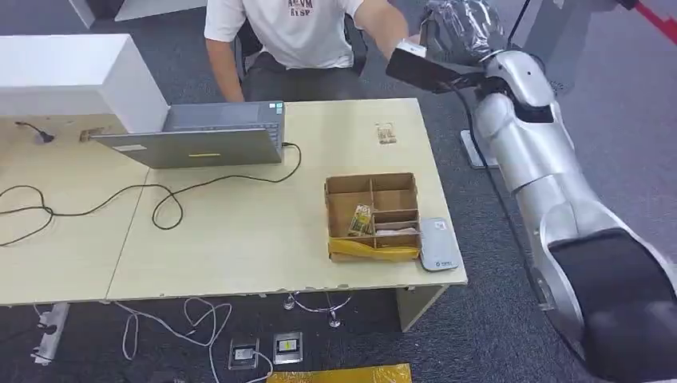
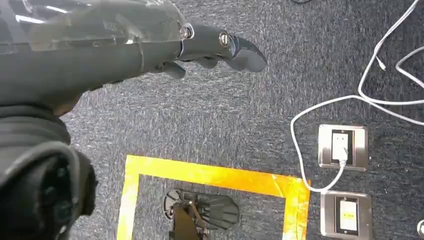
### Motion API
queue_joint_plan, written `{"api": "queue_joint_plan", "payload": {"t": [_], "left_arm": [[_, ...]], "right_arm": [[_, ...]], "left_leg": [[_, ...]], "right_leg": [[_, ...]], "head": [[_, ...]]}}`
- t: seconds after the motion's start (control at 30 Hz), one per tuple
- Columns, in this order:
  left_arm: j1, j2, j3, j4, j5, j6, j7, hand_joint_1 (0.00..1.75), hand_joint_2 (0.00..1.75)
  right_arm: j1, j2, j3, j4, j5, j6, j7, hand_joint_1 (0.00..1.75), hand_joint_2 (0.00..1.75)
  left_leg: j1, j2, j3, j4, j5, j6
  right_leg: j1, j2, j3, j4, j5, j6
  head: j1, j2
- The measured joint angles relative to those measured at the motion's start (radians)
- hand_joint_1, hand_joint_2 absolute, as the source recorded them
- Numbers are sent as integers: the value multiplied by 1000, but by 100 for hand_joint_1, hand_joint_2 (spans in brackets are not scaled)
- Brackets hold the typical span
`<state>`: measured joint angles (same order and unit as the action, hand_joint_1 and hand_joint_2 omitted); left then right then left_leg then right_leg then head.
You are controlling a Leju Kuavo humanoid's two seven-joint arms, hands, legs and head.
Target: Pass the card to the sensor for recognition and then transmit it.
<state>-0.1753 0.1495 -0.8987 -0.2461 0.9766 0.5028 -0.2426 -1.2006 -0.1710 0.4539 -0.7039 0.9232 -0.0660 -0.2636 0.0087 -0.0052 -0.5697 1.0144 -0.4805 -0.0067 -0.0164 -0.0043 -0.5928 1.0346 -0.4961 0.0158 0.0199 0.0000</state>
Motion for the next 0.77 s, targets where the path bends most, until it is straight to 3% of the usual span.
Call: {"api": "queue_joint_plan", "payload": {"t": [0.17,0.2,0.23,0.27,0.5,0.77], "left_arm": [[0,0,0,-2,13,0,10,0,0],[0,0,0,-3,15,0,12,0,0],[0,0,0,-5,17,0,15,0,0],[0,0,0,-6,18,0,19,0,0],[1,2,-3,-8,19,-1,25,0,0],[0,69,-33,-8,-2,-98,52,0,0]], "right_arm": [[-26,53,32,102,11,0,-2,175,175],[-28,60,38,121,13,0,-2,162,175],[-28,65,42,134,14,0,-2,162,175],[-28,72,46,145,18,0,-2,5,175],[-26,85,71,212,17,-26,1,0,175],[-48,75,71,250,-26,-145,11,0,175]], "left_leg": [[0,0,0,0,0,0],[0,0,1,0,0,0],[0,0,1,0,0,0],[0,0,1,0,0,0],[0,0,1,0,0,0],[0,1,2,0,0,-1]], "right_leg": [[0,0,0,0,0,0],[0,0,0,0,0,0],[0,0,0,0,0,0],[0,0,0,0,0,0],[0,0,0,0,0,0],[1,2,-1,0,0,0]], "head": [[0,0],[1,0],[0,0],[1,0],[0,0],[1,0]]}}
